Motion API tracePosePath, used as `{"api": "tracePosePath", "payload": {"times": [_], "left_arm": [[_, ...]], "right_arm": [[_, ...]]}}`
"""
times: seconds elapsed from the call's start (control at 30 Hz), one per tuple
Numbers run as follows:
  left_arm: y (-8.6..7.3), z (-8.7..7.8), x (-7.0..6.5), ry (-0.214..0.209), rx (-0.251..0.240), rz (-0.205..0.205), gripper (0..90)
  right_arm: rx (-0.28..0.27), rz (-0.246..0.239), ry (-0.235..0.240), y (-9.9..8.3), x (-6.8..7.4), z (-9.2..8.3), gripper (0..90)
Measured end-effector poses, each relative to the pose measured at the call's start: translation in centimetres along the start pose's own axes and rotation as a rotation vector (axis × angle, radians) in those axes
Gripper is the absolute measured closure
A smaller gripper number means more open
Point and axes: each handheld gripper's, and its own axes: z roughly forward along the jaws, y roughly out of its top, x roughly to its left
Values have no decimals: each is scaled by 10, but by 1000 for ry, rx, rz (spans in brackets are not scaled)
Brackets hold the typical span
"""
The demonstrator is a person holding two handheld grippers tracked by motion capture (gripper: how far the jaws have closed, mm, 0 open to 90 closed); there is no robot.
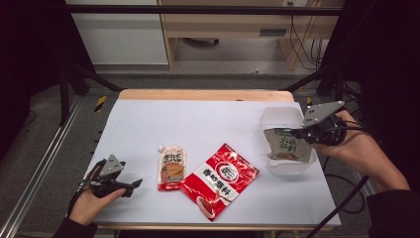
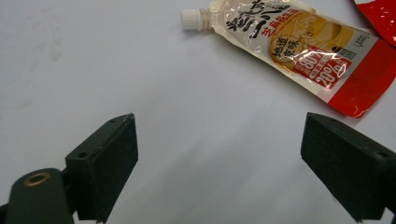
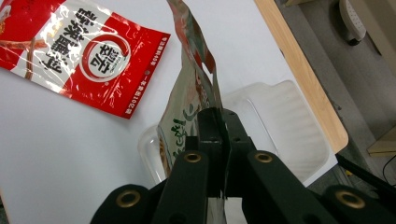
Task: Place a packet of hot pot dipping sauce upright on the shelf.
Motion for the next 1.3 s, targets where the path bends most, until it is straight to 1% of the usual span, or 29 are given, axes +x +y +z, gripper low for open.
{"api": "tracePosePath", "payload": {"times": [0.1, 0.13, 0.23, 0.37, 0.5, 0.53, 0.6, 0.73, 0.8, 0.83, 0.93, 0.97, 1.0, 1.03, 1.13, 1.17, 1.2, 1.3], "left_arm": [[0, 0, 0, 0, -1, 0, 110], [0, 0, 0, 0, 0, 0, 110], [0, 0, 0, 1, 2, 0, 110], [0, 0, 0, 0, 1, 0, 110], [0, 0, 0, 0, 4, 4, 110], [0, 0, 0, 0, 4, 4, 110], [0, 0, -1, -1, 5, 4, 110], [0, 1, -1, -3, 3, 4, 110], [0, 1, -1, -3, 3, 5, 111], [0, 1, -2, -3, 5, 6, 112], [0, 1, -2, -4, 5, 7, 113], [0, 1, -2, -4, 5, 8, 113], [0, 1, -2, -4, 7, 11, 113], [0, 1, -2, -4, 9, 12, 113], [0, 2, -3, -6, 12, 14, 113], [0, 2, -3, -6, 13, 14, 113], [0, 2, -3, -7, 12, 15, 113], [0, 3, -3, -6, 12, 16, 113]], "right_arm": [[4, 13, 6, -4, 1, 6, 893], [5, 7, 9, -6, 1, 8, 893], [-9, 21, 10, -10, 3, 13, 892], [-13, 37, 14, -14, 4, 18, 887], [2, 54, 26, -20, 7, 26, 881], [-1, 61, 20, -22, 8, 29, 883], [-34, 76, 20, -26, 7, 30, 883], [-33, 99, 9, -32, 5, 27, 863], [-23, 111, -2, -35, 4, 27, 846], [-18, 116, -4, -36, 4, 27, 829], [-6, 153, -31, -41, 2, 27, 737], [-1, 167, -47, -42, 2, 27, 668], [-1, 167, -47, -42, 2, 27, 668], [-4, 175, -50, -42, 1, 26, 643], [-20, 177, -51, -37, 3, 24, 543], [-18, 180, -57, -34, 5, 24, 516], [-17, 171, -63, -32, 6, 24, 489], [-19, 165, -81, -24, 9, 25, 405]]}}
